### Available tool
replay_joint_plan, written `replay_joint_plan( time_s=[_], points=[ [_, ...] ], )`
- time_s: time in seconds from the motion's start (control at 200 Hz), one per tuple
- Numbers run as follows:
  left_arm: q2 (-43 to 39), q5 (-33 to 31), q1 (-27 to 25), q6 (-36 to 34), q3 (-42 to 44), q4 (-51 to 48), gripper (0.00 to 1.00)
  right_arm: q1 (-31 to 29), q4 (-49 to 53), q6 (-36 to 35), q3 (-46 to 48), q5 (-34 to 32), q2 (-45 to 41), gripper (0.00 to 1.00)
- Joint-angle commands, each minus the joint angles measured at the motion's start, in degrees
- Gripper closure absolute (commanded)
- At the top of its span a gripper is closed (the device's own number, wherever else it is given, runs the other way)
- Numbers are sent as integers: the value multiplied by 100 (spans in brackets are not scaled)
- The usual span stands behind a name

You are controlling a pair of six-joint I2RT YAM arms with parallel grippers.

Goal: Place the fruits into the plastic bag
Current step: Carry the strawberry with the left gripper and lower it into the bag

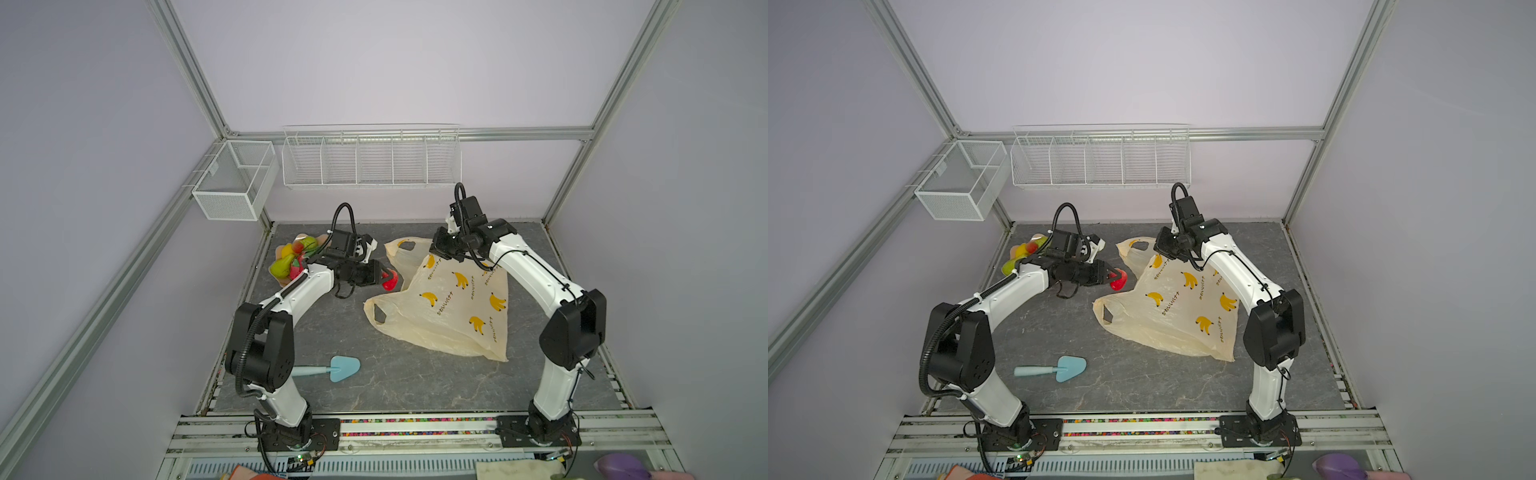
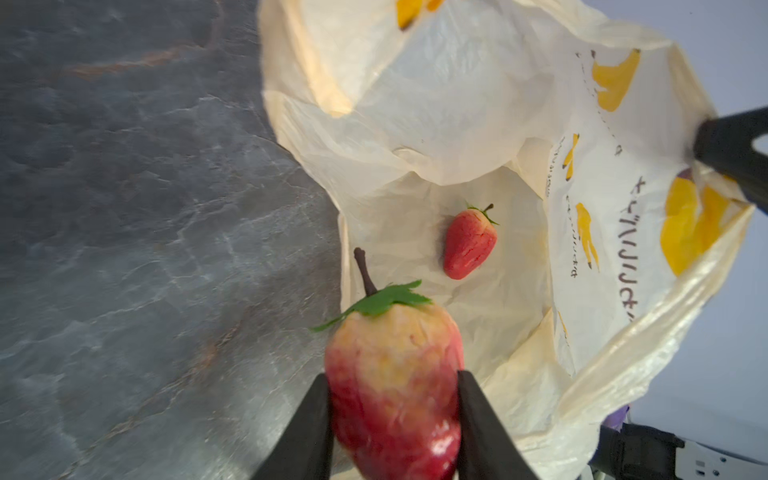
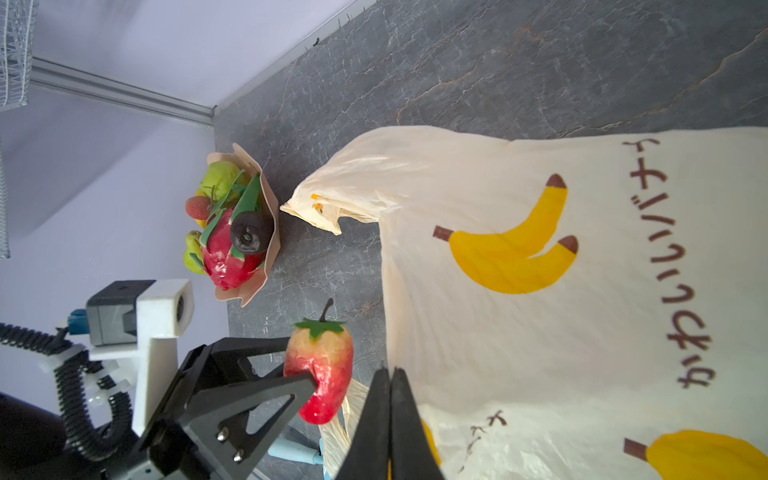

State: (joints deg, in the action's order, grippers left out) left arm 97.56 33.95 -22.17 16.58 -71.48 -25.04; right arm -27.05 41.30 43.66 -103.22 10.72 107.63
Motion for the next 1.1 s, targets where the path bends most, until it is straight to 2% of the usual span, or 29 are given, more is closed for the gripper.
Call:
replay_joint_plan(
  time_s=[0.0, 0.305, 0.615, 0.84, 1.095],
  points=[
    [170, 223, -250, -192, 99, 292, 80, 20, 56, -13, -120, 106, 91, 94],
    [609, 219, -704, -285, 42, 389, 80, 8, 12, 59, -111, 167, 95, 93],
    [1414, 352, -954, -260, -633, 249, 81, -33, -9, 191, -76, 228, 65, 94],
    [2048, 471, -1085, -208, -1330, 125, 80, -61, -420, 498, 198, 465, 3, 93],
    [2743, 709, -1192, 418, -2085, 397, 80, -56, -702, 728, 365, 675, -4, 93]
  ],
)
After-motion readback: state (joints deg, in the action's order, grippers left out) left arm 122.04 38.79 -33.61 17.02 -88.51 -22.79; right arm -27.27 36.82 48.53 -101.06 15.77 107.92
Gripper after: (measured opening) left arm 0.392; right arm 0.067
